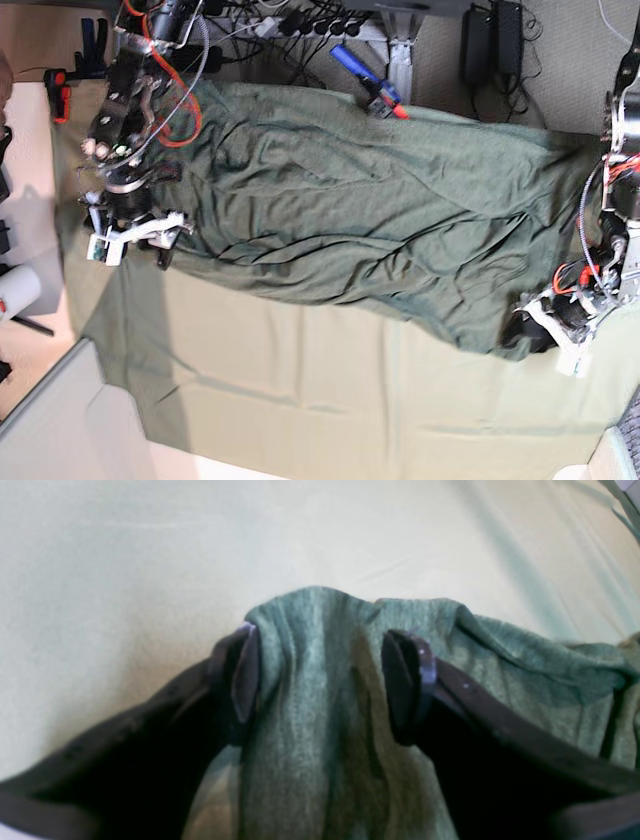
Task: Fold the T-shirt properly
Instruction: 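Hold both ends and pull the shirt taut into a long strip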
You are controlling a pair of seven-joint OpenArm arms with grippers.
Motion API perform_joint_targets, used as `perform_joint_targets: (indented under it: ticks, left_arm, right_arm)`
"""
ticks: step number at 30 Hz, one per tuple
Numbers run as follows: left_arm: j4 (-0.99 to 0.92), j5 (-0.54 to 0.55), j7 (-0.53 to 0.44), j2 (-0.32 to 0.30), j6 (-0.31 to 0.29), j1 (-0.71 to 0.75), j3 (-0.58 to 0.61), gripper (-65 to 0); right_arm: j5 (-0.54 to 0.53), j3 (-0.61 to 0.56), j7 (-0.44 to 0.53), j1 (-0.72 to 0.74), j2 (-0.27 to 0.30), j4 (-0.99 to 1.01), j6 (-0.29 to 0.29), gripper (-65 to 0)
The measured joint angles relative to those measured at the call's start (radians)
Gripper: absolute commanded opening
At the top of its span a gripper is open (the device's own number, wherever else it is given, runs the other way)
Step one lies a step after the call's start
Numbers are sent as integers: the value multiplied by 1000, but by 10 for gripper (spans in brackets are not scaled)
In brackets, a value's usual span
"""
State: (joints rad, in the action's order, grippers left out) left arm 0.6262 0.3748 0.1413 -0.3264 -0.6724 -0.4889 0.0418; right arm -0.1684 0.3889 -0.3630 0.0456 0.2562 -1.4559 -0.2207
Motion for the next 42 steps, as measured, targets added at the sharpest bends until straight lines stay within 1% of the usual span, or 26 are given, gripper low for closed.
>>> perform_joint_targets:
  ticks: [1, 2, 5, 6, 10, 13, 15, 16, 17, 18, 19, 20, 22, 23, 26, 29, 34, 37, 42]
  left_arm:
    - [1, 1, -2, 0, -2, 1, 0, -249]
    - [1, 0, -3, 0, -2, 1, 0, -268]
    - [1, -1, 0, 0, -2, 2, 0, -348]
    - [1, -2, 0, 0, -2, 2, 0, -366]
    - [1, 0, 0, 0, -2, 4, 0, -381]
    - [1, -5, 0, 0, -2, 5, 0, -494]
    - [1, -4, 0, 0, -2, 9, 0, -541]
    - [1, -3, 0, 0, -2, 10, 0, -552]
    - [1, -3, 0, 0, -2, 10, 0, -569]
    - [1, -4, 0, 0, -2, 11, 0, -593]
    - [1, -3, 0, 0, -2, 12, 0, -623]
    - [1, -2, -1, 0, -2, 13, 0, -648]
    - [1, 0, -3, 0, -2, 14, 0, -650]
    - [1, 0, -4, 0, -2, 14, 0, -650]
    - [2, -4, -11, -1, -2, 15, 0, -650]
    - [36, -37, -25, -7, -2, 23, 1, -650]
    - [220, -82, -25, -43, -10, 78, 3, -650]
    - [340, -80, -25, -64, -10, 143, 3, -650]
    - [524, -81, -18, -89, -14, 270, 5, -650]
  right_arm:
    - [3, 0, 1, 14, 8, 26, 0, -222]
    - [5, 0, 0, 30, 14, 53, 0, -222]
    - [15, 0, 0, 69, 37, 124, 0, -222]
    - [14, 0, 2, 76, 45, 142, 0, -222]
    - [15, 0, 2, 68, 57, 160, 0, -222]
    - [15, -3, -5, 62, 56, 162, 0, -224]
    - [15, -8, 0, 59, 57, 162, 0, -225]
    - [15, -10, 0, 56, 57, 162, 0, -227]
    - [15, -10, -1, 51, 56, 162, 0, -245]
    - [15, -10, -2, 46, 56, 163, 0, -286]
    - [15, -10, -2, 43, 56, 164, 0, -349]
    - [15, -10, -2, 43, 56, 165, 0, -425]
    - [14, -10, -1, 44, 57, 165, 0, -592]
    - [14, -11, -1, 46, 56, 165, 0, -650]
    - [15, -11, -1, 46, 57, 165, 0, -650]
    - [15, -11, -1, 46, 57, 165, 0, -650]
    - [12, -11, 0, 37, 59, 163, 0, -650]
    - [16, -11, -5, 19, 60, 143, -2, -650]
    - [13, -11, -6, -32, 59, 32, -3, -650]
